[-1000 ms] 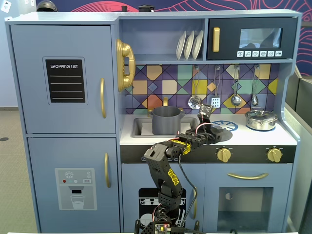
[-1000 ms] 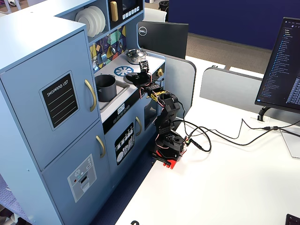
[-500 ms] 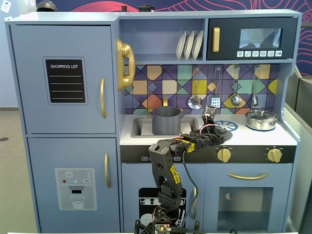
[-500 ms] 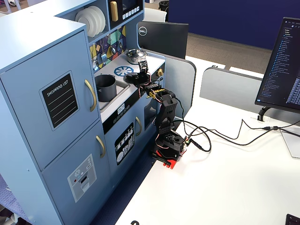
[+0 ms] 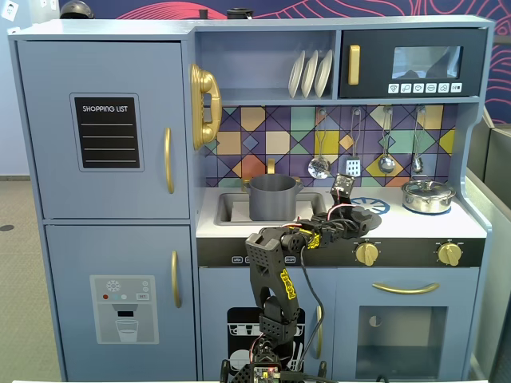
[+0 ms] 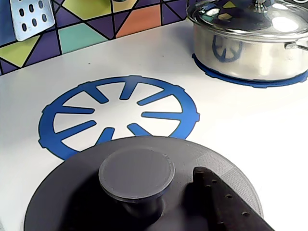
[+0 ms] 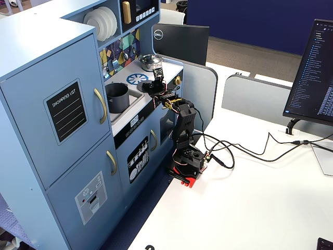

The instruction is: Pick up the lid from the counter and put it on the gray recipient

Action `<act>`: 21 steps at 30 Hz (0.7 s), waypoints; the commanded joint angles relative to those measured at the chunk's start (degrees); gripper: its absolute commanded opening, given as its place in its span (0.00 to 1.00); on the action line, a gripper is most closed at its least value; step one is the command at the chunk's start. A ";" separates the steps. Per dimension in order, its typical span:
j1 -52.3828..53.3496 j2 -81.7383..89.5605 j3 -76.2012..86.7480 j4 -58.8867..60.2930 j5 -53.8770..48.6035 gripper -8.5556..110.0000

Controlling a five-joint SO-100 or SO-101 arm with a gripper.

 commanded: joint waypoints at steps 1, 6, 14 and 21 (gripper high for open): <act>-1.93 0.00 -3.25 -1.32 -0.97 0.07; -2.64 0.35 -2.99 -1.76 0.00 0.07; -2.64 2.64 -3.25 -1.49 -0.44 0.07; -2.90 4.48 -7.47 0.62 -1.23 0.07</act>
